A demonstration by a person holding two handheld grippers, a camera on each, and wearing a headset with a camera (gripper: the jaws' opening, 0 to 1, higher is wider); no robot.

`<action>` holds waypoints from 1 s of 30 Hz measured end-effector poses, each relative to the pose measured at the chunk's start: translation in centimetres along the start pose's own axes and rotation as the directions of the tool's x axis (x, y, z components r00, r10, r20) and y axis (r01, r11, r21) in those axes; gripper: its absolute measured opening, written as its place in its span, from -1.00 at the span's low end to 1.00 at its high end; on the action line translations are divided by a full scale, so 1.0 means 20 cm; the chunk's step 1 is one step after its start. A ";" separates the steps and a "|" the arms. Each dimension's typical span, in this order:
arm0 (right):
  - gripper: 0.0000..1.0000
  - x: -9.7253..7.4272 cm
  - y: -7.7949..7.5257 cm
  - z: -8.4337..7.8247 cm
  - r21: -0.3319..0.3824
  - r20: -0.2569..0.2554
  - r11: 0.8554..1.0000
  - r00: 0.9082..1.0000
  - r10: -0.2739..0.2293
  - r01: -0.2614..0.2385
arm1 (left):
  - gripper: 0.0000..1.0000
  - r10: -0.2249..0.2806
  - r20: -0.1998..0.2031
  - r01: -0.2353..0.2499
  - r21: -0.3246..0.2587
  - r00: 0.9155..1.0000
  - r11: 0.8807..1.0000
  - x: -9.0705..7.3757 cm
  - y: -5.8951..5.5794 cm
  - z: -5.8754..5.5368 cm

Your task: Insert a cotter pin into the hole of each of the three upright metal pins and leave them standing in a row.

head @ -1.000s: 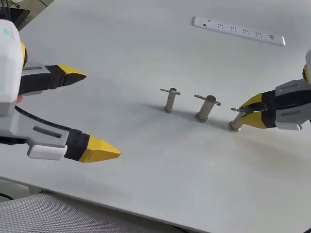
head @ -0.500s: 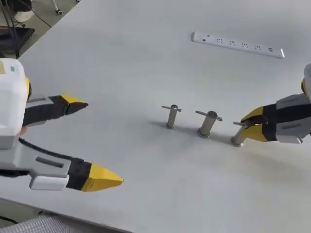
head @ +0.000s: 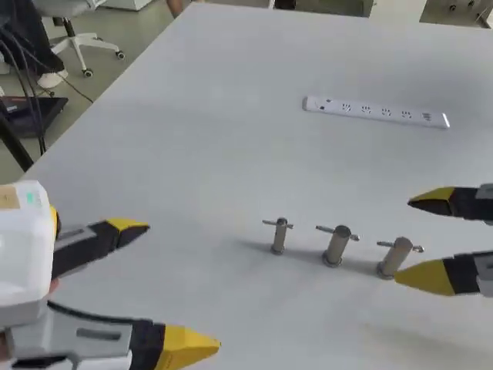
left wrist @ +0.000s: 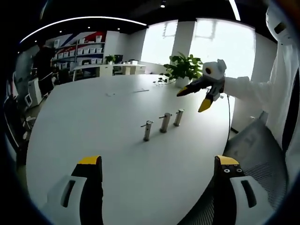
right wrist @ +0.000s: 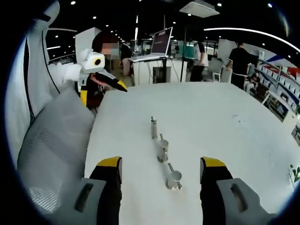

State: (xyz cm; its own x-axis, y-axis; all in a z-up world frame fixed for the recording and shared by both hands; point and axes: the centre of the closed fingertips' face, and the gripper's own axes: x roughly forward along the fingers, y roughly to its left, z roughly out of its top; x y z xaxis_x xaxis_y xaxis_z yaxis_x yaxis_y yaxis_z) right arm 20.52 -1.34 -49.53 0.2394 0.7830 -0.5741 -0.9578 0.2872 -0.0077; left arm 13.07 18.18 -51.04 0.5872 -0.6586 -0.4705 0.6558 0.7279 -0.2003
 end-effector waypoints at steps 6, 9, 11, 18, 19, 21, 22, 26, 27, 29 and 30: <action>0.53 -0.09 0.05 -0.07 0.116 -0.013 0.991 0.998 -0.061 0.062 | 0.98 -0.010 0.016 0.011 -0.038 1.000 0.999 0.05 -0.04 0.04; 0.59 -0.13 0.07 -0.10 0.189 -0.003 0.976 0.994 -0.108 0.107 | 0.98 -0.020 0.008 0.020 -0.039 1.000 0.999 0.06 -0.06 0.04; 0.63 -0.15 0.08 -0.11 0.212 0.000 0.971 0.993 -0.117 0.114 | 0.98 -0.023 0.000 0.023 -0.041 1.000 0.999 0.07 -0.06 0.04; 0.77 -0.19 0.11 -0.17 0.326 0.007 0.929 0.982 -0.187 0.174 | 0.98 -0.006 -0.003 0.005 -0.050 1.000 0.999 0.05 -0.06 0.04; 0.78 -0.19 0.12 -0.17 0.343 0.013 0.924 0.982 -0.188 0.172 | 0.98 -0.003 -0.006 0.002 -0.052 1.000 0.999 0.05 -0.06 0.04; 0.80 -0.19 0.15 -0.20 0.363 0.016 0.916 0.982 -0.190 0.171 | 0.98 0.011 0.009 -0.010 -0.053 1.000 0.999 0.04 -0.06 0.05; 0.81 -0.19 0.15 -0.20 0.366 0.015 0.915 0.982 -0.188 0.170 | 0.98 0.018 0.032 -0.015 -0.075 0.999 0.997 0.04 -0.06 0.07; 0.82 -0.18 0.20 -0.28 0.385 -0.037 0.904 0.982 -0.184 0.184 | 0.98 0.026 0.057 -0.020 -0.113 0.998 0.993 0.03 -0.06 0.08; 0.82 -0.19 0.20 -0.31 0.396 -0.048 0.898 0.981 -0.188 0.191 | 0.98 0.032 0.050 -0.026 -0.114 0.998 0.993 0.02 -0.05 0.07; 0.84 -0.18 0.22 -0.34 0.428 -0.055 0.884 0.982 -0.181 0.187 | 0.98 0.041 0.036 -0.037 -0.106 0.999 0.994 0.02 -0.05 0.05; 0.85 -0.18 0.23 -0.34 0.437 -0.053 0.880 0.982 -0.180 0.186 | 0.98 0.043 0.026 -0.040 -0.106 0.999 0.994 0.02 -0.05 0.04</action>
State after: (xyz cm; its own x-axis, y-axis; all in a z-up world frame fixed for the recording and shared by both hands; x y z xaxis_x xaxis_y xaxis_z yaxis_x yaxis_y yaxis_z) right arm 14.23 -6.56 -53.13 0.3995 0.6878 -0.6061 -0.7294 0.6390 0.2442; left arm 13.04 17.09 -50.43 0.6268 -0.6313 -0.4566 0.5777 0.7698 -0.2714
